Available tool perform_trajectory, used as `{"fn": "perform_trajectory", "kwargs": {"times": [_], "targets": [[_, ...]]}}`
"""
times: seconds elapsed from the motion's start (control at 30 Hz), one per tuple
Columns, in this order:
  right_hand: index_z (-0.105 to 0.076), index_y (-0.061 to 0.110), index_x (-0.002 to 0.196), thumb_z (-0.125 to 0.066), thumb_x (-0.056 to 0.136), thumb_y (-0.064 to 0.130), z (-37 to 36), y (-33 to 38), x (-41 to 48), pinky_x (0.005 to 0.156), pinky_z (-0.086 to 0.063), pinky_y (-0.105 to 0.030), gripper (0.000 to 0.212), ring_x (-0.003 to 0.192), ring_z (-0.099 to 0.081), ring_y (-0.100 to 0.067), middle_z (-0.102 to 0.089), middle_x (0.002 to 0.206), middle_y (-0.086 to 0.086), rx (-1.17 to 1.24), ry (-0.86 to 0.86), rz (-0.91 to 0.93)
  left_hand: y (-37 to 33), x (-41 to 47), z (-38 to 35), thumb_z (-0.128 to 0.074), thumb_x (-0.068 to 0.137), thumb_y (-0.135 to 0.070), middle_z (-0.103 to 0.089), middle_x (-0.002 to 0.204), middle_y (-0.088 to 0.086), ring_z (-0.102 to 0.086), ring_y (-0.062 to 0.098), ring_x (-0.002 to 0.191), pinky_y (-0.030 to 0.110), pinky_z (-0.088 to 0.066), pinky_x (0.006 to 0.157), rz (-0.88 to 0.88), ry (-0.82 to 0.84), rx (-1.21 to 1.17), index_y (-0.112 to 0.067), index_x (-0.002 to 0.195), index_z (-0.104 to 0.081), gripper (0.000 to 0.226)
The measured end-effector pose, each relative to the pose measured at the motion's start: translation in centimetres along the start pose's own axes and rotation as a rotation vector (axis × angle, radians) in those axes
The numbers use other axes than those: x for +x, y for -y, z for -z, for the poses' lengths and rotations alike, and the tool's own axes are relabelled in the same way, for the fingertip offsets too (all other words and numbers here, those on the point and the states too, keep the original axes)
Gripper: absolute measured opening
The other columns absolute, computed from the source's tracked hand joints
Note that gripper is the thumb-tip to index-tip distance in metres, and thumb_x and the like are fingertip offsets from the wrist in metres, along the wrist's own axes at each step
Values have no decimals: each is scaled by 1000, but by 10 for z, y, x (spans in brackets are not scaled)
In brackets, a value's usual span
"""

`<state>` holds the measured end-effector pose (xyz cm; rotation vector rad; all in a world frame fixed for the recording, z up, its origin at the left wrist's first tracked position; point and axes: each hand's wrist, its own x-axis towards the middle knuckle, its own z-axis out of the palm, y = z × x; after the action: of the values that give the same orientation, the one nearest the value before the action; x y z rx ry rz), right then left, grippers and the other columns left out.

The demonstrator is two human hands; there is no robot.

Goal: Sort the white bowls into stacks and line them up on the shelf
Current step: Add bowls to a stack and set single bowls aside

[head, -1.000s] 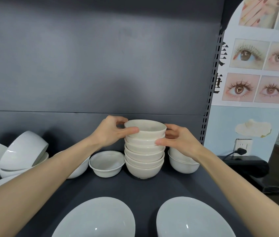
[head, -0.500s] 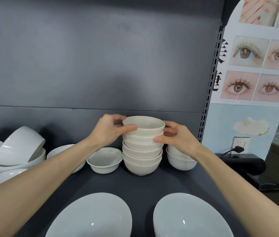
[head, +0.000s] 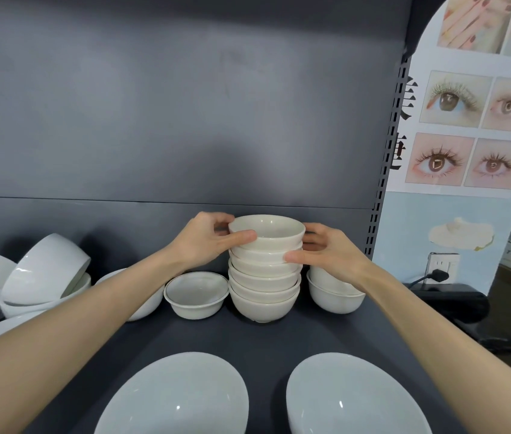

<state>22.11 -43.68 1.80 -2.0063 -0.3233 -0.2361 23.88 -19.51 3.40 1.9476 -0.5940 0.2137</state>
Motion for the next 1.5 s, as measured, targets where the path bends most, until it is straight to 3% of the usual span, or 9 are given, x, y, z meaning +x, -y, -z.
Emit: {"fn": "perform_trajectory", "kwargs": {"times": [0.1, 0.2, 0.33, 0.53, 0.63, 0.77, 0.97, 1.13, 1.5], "targets": [[-51, 16, 134, -84, 70, 19, 0, 1, -2, 89, -50, -20, 72, 110, -63, -10, -66, 121, 2, -13, -1, -10, -3, -2, 1, -76, 76, -34, -74, 101, 6, -69, 20, 99, 40, -50, 98, 29, 11, 15, -5, 94, -69, 36], [-54, 15, 130, -83, 71, 17, 0, 6, -5, 86, -51, -18, 66, 107, -64, -8, -68, 116, 3, -44, -7, -8, -6, -3, 2, -78, 75, -37, -74, 100, 7, -68, 21, 100, 42, -49, 98, 38, 16, 44, -8, 94, -70, 36], [-60, 17, 121, -86, 68, 22, 0, 10, -6, 97, -50, -32, 59, 103, -66, -10, -71, 109, 2, -99, -29, -23, -11, -4, 3, -79, 74, -39, -71, 91, -6, -66, 13, 97, 33, -50, 96, 48, -4, 113, -27, 81, -65, 19], [-61, 18, 117, -84, 70, 26, 1, 21, -13, 100, -48, -33, 53, 105, -65, -14, -70, 108, 0, -227, -34, -36, -18, -5, 5, -79, 71, -46, -69, 100, 0, -62, 14, 98, 26, -49, 87, 93, -45, 263, -14, 101, -66, 46], [-61, 16, 113, -81, 76, 25, 3, 30, -18, 98, -47, -29, 43, 106, -64, -17, -68, 108, -3, -314, -46, -44, -27, -9, 7, -78, 73, -45, -66, 93, 0, -61, 16, 95, 26, -47, 83, 102, -64, 360, -10, 103, -65, 47], [-58, 9, 126, -78, 79, 27, 10, 44, -27, 91, -42, -21, 54, 107, -59, -18, -63, 119, -9, -458, -64, -17, -41, -16, 11, -78, 75, -40, -66, 90, 0, -61, 19, 99, 35, -50, 90, 55, -76, 514, -11, 103, -64, 43], [-53, 9, 133, -72, 84, 29, 27, 69, -61, 103, -41, -32, 56, 125, -51, -23, -57, 135, -8, -665, -65, 73, -81, -48, 4, -73, 79, -42, -65, 110, 2, -58, 21, 105, 38, -47, 93, -48, -57, 726, -14, 115, -62, 47], [-54, 12, 132, -69, 85, 30, 43, 82, -102, 100, -41, -33, 53, 125, -49, -24, -55, 136, -7, -775, -62, 125, -110, -91, -14, -68, 83, -43, -61, 124, -1, -54, 21, 114, 33, -44, 88, -103, -41, 908, -17, 125, -56, 51], [-54, 11, 132, -70, 85, 32, 49, 54, -206, 100, -39, -31, 53, 125, -48, -25, -53, 136, -9, -655, 19, 66, -113, -214, -70, -73, 80, -42, -61, 124, 1, -55, 19, 114, 37, -44, 96, -30, -78, 698, -14, 121, -59, 52]]}}
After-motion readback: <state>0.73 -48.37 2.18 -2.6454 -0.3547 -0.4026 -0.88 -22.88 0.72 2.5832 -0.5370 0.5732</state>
